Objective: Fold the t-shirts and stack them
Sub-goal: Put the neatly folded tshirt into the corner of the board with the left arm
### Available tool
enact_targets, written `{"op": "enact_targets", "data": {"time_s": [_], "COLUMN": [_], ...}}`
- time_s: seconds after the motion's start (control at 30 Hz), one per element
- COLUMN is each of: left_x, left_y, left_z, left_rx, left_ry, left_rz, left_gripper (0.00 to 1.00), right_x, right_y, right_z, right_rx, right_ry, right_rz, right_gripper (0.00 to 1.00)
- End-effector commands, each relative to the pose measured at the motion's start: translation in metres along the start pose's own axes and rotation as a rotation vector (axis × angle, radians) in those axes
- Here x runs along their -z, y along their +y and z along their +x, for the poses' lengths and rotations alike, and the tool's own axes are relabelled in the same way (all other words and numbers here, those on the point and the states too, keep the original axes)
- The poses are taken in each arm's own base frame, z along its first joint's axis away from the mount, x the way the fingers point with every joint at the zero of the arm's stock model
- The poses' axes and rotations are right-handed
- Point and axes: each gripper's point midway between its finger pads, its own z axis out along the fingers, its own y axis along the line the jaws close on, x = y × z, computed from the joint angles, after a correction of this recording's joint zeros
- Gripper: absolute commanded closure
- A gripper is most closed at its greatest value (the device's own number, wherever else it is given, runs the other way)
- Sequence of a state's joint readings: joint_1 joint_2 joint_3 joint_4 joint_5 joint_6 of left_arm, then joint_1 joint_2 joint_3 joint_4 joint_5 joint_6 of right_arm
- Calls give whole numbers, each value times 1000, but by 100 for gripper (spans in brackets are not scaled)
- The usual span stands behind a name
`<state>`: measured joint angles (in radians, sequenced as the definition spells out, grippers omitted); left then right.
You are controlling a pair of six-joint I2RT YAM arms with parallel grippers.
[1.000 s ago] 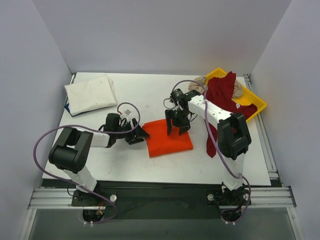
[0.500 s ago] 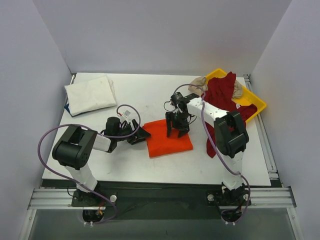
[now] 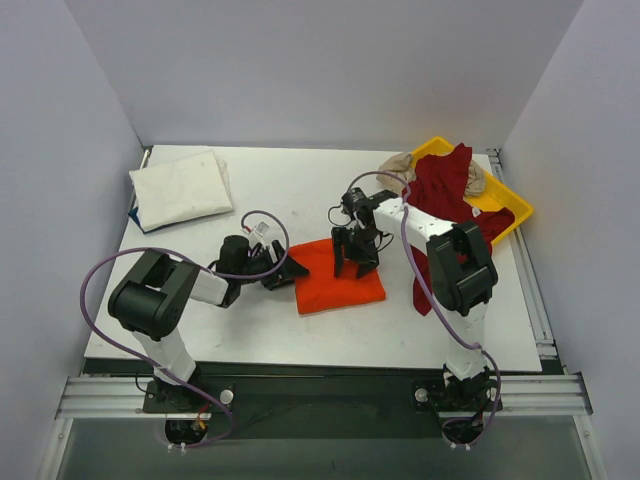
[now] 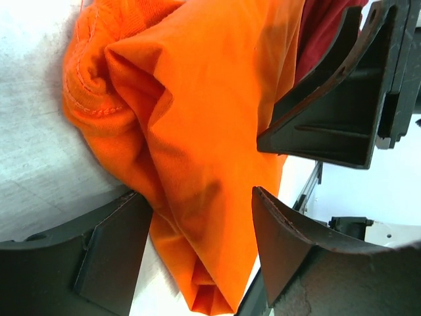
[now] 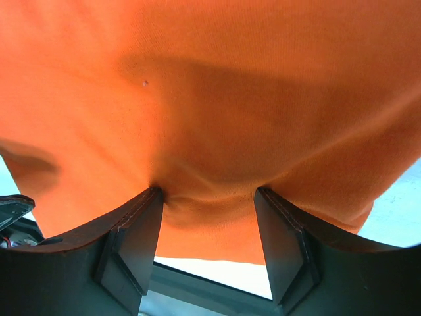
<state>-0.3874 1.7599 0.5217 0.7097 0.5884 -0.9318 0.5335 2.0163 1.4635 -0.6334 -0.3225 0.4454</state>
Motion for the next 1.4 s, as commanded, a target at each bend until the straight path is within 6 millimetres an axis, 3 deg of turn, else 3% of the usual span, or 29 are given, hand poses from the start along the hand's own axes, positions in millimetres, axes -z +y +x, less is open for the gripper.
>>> {"op": "enact_targets", "data": {"time_s": [0.0, 0.2, 0.5, 0.77, 0.9, 1.03, 1.1, 1.17, 1.27, 1.3, 1.33, 1.37], "left_x": [6, 1, 9, -11, -16, -9, -4, 3, 20, 31, 30, 37], "left_y": [75, 81, 88, 86, 89, 99, 97, 95, 76, 80, 64, 61], "left_z": [31, 30, 25, 35, 42, 42, 32, 21, -13, -18, -40, -52], "left_rx": [68, 42, 33, 19, 17, 4, -29, -89, -221, -249, -298, -370], "left_ry": [46, 34, -3, 50, 81, 102, 98, 101, 74, 84, 52, 49], "left_rz": [-301, -355, -425, -410, -426, -504, -548, -582, -659, -725, -723, -759], "left_gripper": [27, 29, 31, 35, 53, 92, 100, 100, 100, 100, 100, 100], "right_x": [-2, -6, -10, -28, -30, -27, -22, -13, 2, 5, 12, 14], "right_y": [0, 3, 4, 1, 1, 2, 3, 6, 7, 5, 5, 4], "right_z": [15, 17, 23, 29, 31, 31, 30, 27, 23, 23, 23, 22], "right_rx": [-1, 5, 15, 19, 22, 22, 24, 26, 26, 19, 16, 13], "right_ry": [45, 54, 67, 108, 113, 102, 88, 64, 27, 22, 8, 2], "right_rz": [13, 5, 8, 23, 23, 22, 16, 6, -6, -8, -14, -16], "right_gripper": [42, 42, 42, 42, 42, 42, 42, 42, 42, 41, 41, 41]}}
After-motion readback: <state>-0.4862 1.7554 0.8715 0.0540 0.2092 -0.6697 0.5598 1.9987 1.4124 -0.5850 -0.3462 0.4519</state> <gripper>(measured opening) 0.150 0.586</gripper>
